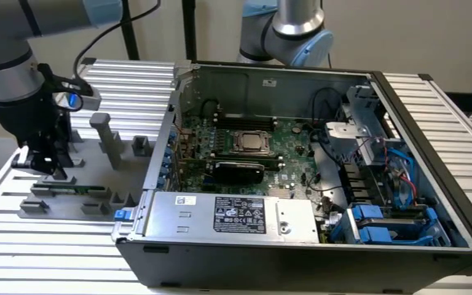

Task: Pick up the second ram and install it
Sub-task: 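Pick up the second ram and move it above second insertion slot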

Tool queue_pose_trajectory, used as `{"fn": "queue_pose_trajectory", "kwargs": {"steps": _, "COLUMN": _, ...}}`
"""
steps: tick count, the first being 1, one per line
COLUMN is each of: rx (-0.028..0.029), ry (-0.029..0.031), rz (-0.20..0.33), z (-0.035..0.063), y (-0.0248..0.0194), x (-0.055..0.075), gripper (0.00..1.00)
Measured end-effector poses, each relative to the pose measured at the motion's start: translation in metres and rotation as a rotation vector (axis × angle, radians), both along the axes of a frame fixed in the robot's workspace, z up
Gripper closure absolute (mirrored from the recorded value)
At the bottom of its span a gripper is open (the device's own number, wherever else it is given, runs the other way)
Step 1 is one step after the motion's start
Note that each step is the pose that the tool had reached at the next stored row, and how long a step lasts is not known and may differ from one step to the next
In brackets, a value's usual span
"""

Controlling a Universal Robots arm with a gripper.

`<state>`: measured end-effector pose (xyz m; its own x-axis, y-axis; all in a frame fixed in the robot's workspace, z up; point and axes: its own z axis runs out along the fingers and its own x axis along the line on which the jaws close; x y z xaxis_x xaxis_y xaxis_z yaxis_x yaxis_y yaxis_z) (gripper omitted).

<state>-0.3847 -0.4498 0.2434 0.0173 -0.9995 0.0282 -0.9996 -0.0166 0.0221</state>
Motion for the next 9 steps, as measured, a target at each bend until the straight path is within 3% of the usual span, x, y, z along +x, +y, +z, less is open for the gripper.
{"fn": "queue_pose_trajectory", "kwargs": {"steps": 9, "rx": 0.0001, "ry": -0.0001, "rz": 0.0, "z": -0.0165, "y": 0.0, "x": 0.0, "gripper": 0.0}}
